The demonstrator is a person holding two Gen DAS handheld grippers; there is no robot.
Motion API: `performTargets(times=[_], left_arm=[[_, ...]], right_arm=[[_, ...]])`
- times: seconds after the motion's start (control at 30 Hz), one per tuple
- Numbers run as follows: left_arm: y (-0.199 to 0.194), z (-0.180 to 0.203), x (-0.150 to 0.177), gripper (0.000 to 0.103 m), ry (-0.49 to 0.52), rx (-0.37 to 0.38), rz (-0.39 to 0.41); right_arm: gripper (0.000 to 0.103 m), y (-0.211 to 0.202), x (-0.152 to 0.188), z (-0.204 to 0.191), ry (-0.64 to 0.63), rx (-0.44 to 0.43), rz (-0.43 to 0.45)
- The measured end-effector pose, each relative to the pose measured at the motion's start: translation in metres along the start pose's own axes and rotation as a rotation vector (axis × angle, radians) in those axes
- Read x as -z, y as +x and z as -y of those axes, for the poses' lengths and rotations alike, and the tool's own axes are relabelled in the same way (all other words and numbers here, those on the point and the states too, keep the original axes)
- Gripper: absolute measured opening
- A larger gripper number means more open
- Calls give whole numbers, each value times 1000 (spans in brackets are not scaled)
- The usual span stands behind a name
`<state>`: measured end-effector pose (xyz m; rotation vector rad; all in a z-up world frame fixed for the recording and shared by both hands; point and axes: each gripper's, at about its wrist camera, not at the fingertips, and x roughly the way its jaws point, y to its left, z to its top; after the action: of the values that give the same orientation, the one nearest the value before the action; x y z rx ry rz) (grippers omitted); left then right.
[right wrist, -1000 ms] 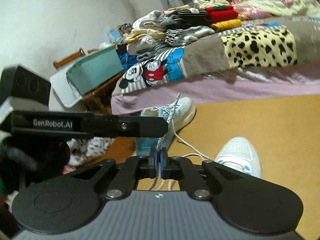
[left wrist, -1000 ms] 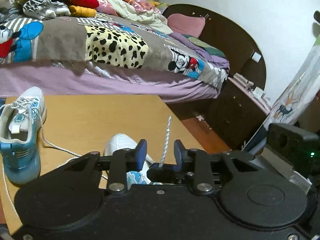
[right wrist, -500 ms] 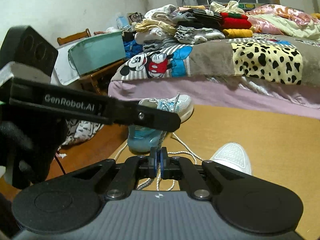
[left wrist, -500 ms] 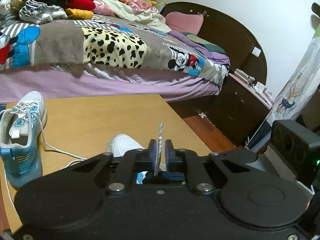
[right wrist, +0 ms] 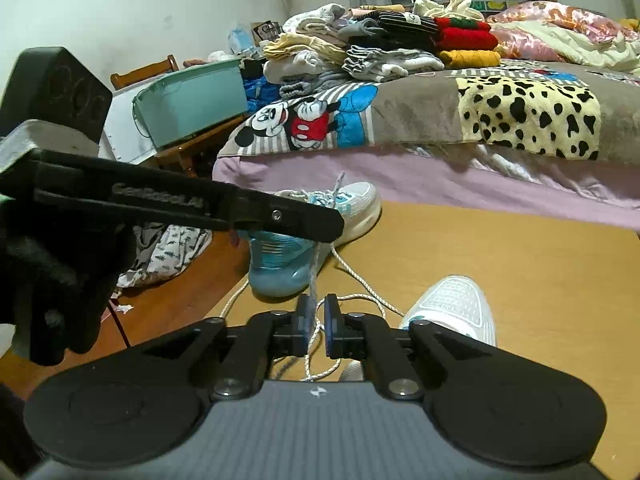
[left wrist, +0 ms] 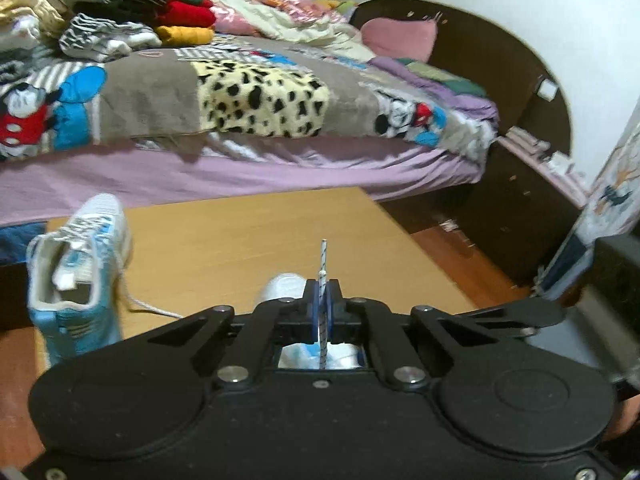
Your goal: Lace up shoes with both hands
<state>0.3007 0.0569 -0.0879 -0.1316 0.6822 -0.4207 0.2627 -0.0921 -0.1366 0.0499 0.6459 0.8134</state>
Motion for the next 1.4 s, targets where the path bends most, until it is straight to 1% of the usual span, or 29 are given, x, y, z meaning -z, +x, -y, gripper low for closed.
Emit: performTargets(times=[0.17, 0.23, 0.33, 0.47, 0.53, 0.7, 0.8, 0.9, 1.0, 1.1, 1.17, 1.23, 1.4], left_arm=[[7, 2, 3, 1, 68, -82, -29], [10, 4, 5, 1, 113, -118, -36], [15, 9, 8, 1, 189, -176, -45], [24, 13, 14, 1, 319, -258, -61], [30, 15, 18, 1, 399, -299, -74], [45, 26, 35, 1, 642, -371, -109], [54, 34, 46, 1, 772, -381, -134], [67, 41, 55, 1, 935, -382, -163], [81, 47, 66, 1, 1105, -374, -208], [90, 49, 77, 1, 1262, -354, -254], [94, 48, 83, 1, 1350, -342, -275], [99, 47, 86, 1, 1430, -347, -286], [105, 46, 95, 1, 1630, -352, -301]], right_arm=[[16, -9, 2, 12, 40, -56, -6], [16, -12, 3, 15, 36, -60, -3], [16, -15, 5, 23, 55, -38, 1], [16, -12, 6, 35, 61, 26, -24], [16, -9, 5, 41, 63, 44, -39], [16, 6, 4, 51, 38, 93, -96], [16, 18, 4, 55, 6, 108, -133], [15, 29, 4, 58, -17, 111, -168], [15, 39, 3, 61, -36, 118, -200], [16, 48, 3, 64, -42, 106, -228], [16, 53, 4, 66, -47, 99, -246], [16, 56, 6, 68, -47, 96, -260], [16, 61, 3, 71, -44, 85, -262]])
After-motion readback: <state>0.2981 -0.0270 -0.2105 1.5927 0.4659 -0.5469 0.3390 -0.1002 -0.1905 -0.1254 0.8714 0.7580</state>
